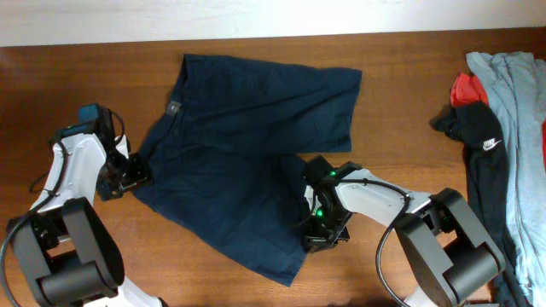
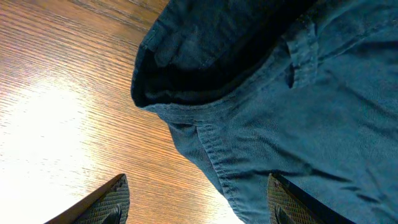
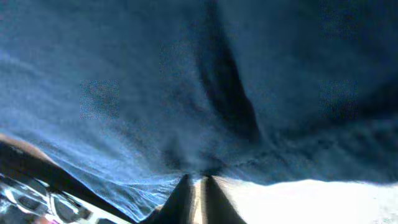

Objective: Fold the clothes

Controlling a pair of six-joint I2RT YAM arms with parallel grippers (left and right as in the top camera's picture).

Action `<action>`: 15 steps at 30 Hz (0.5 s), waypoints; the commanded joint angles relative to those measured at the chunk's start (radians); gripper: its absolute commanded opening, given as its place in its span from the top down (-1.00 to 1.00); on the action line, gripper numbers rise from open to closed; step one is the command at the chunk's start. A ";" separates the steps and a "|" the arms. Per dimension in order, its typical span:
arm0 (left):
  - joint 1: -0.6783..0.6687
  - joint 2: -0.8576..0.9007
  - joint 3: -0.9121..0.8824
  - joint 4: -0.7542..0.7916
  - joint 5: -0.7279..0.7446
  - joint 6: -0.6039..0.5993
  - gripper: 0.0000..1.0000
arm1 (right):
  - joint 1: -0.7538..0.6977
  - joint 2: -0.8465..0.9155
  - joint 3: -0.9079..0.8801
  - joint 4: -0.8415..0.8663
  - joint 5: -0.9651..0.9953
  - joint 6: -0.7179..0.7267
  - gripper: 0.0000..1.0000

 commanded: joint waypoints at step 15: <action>0.005 0.009 0.039 -0.046 0.023 -0.008 -0.39 | -0.027 -0.137 0.013 0.063 -0.008 -0.237 -0.09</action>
